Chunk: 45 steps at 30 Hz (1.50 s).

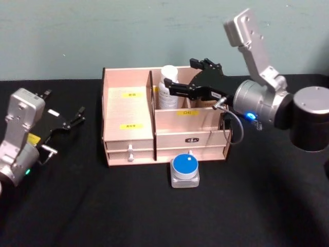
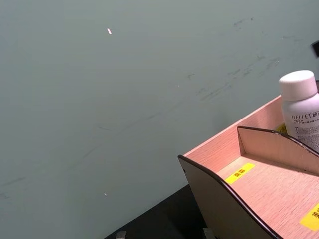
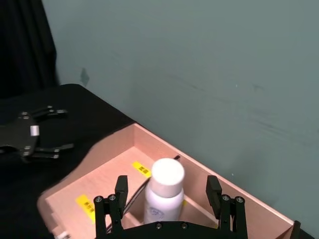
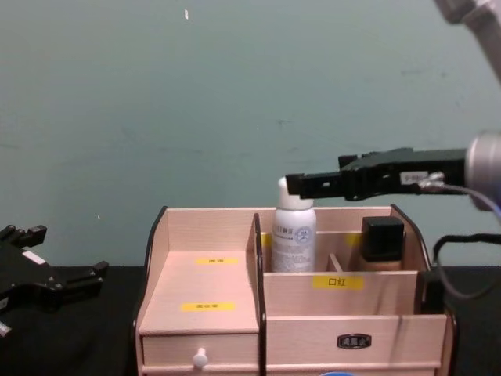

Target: Pick up the facial cleanser and watermelon frost from the table and place them into the tiered storage box.

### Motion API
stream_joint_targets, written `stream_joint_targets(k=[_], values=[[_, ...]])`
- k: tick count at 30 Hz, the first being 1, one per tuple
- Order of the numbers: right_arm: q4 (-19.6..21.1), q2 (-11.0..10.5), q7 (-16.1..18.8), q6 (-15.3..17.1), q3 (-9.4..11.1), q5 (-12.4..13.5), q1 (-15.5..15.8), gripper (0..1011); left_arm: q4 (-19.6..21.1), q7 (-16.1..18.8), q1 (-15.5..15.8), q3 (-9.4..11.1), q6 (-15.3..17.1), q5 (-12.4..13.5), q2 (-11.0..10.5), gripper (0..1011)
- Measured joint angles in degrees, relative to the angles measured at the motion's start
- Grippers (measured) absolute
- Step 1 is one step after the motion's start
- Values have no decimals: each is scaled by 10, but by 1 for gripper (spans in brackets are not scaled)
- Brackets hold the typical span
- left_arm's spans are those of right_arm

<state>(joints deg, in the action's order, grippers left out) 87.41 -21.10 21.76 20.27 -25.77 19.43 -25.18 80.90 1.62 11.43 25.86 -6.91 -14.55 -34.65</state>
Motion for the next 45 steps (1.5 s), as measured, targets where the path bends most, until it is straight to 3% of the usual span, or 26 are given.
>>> stream_joint_targets(k=[7,13,14,17,24,32,45], values=[[112,-52,9,50,19,29,56,1002,0,0,0,0,0,0,0,1001],[218,-109,-4,84,51,63,145,1002,0,0,0,0,0,0,0,1001],[218,-109,-4,84,51,63,145,1002,0,0,0,0,0,0,0,1001],[264,-135,-17,89,66,76,196,1003,0,0,0,0,0,0,0,1001],[318,-166,-42,85,82,87,278,1002,0,0,0,0,0,0,0,1001],[322,-172,-69,81,80,80,333,1002,0,0,0,0,0,0,0,1001],[258,-135,-81,99,40,32,318,1003,0,0,0,0,0,0,0,1001]])
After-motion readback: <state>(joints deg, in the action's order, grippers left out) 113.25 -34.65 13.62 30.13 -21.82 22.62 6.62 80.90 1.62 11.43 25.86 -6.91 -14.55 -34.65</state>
